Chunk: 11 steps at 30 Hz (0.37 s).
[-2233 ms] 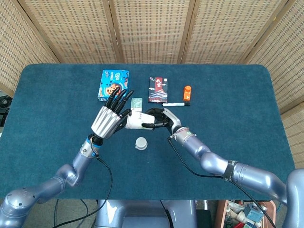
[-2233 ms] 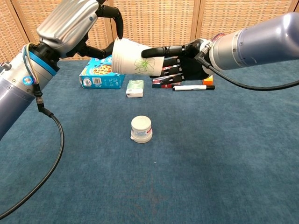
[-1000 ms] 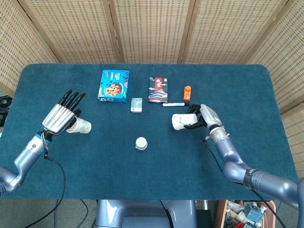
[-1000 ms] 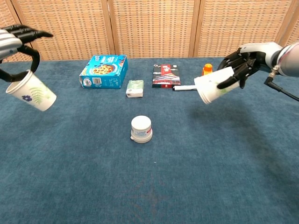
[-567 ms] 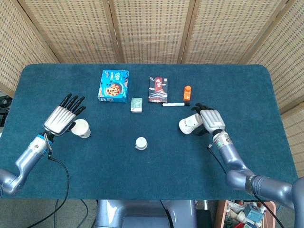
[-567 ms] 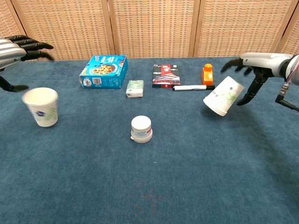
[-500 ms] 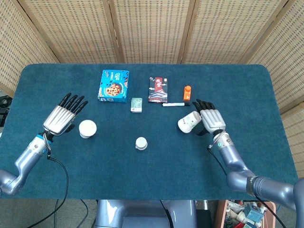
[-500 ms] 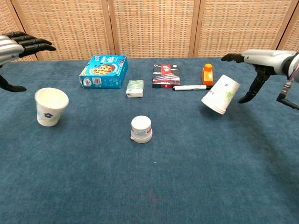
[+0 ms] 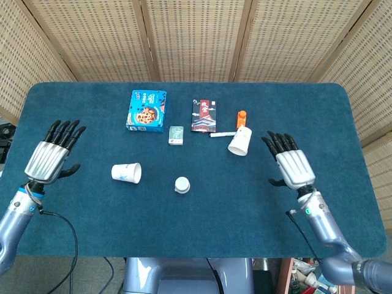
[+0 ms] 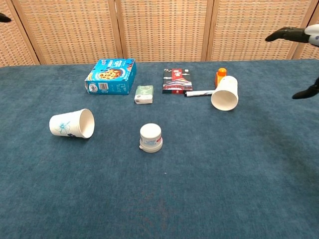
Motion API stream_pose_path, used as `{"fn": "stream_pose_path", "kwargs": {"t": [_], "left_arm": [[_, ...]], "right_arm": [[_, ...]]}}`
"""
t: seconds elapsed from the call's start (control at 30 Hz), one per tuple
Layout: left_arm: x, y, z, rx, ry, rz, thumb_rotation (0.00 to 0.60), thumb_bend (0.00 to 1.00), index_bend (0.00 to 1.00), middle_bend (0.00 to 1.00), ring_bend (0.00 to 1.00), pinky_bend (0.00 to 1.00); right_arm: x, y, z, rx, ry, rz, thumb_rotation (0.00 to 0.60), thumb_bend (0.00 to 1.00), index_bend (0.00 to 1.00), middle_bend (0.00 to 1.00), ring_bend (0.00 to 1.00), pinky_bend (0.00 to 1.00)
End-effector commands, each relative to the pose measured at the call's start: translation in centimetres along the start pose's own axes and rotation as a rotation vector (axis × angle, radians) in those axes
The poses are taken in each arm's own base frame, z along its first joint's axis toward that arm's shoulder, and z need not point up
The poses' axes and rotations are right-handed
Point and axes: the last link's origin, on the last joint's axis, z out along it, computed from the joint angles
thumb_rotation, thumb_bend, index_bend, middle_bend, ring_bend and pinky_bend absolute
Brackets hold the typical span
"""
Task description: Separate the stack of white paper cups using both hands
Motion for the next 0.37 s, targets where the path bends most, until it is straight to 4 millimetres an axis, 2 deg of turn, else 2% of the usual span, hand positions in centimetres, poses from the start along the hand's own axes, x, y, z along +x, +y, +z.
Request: {"fn": "stream_pose_path", "kwargs": {"t": [0.03,0.23,0.37], "left_arm": [[1.1,-1.4,-3.7,0.148,0.021,-0.091,0.6,0.24,0.0,0.0,0.0,0.0],[1.4,-0.8,-8.5,0.289,0.053,-0.197,0.6,0.24,0.0,0.0,0.0,0.0],[1.1,-0.2,-10.5,0.319,0.045,-0.241,0.6,0.24,0.0,0.0,0.0,0.0]], "right_arm": [[-0.2,2.0,-4.6,-0.01,0.034,-0.028,0.6,0.0,0.0,0.0,0.0,0.0],[-2.0,4.2,-9.5,-0.057,0.093,-0.041,0.6,0.0,0.0,0.0,0.0,0.0],[-2.8,4.6,-11.6,-0.086,0.127,-0.033,0.6,0.0,0.0,0.0,0.0,0.0]]}}
